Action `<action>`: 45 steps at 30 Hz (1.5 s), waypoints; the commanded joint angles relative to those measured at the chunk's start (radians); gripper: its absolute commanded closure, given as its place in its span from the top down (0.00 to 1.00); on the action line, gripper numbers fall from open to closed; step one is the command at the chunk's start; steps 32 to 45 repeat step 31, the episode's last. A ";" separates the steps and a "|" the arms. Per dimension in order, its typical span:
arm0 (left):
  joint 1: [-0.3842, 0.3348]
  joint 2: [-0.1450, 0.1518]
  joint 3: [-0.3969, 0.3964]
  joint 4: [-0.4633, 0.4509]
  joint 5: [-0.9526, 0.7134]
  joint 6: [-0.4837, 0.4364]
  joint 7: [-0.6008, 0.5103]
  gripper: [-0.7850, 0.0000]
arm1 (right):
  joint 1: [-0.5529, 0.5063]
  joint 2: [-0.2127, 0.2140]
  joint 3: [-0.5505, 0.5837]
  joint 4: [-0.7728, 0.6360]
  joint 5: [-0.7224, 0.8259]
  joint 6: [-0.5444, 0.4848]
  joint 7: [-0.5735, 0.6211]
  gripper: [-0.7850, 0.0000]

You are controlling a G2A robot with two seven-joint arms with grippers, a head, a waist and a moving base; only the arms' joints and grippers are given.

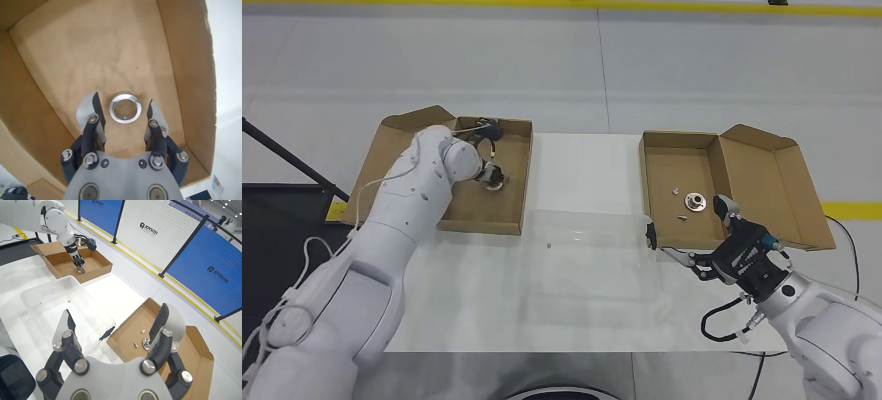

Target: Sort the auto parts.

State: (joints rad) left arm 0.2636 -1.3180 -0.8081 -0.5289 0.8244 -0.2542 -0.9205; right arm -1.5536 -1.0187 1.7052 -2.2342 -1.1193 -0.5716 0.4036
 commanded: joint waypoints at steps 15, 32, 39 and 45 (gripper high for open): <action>0.293 0.172 -0.340 -0.492 -0.033 -0.033 0.127 1.00 | 0.000 0.000 0.000 0.000 0.000 0.000 0.000 1.00; 1.025 0.234 -0.725 -1.142 -0.147 -0.076 0.801 1.00 | 0.065 -0.009 0.009 0.161 0.049 0.140 -0.119 1.00; 1.025 0.234 -0.725 -1.142 -0.147 -0.076 0.801 1.00 | 0.065 -0.009 0.009 0.161 0.049 0.140 -0.119 1.00; 1.025 0.234 -0.725 -1.142 -0.147 -0.076 0.801 1.00 | 0.065 -0.009 0.009 0.161 0.049 0.140 -0.119 1.00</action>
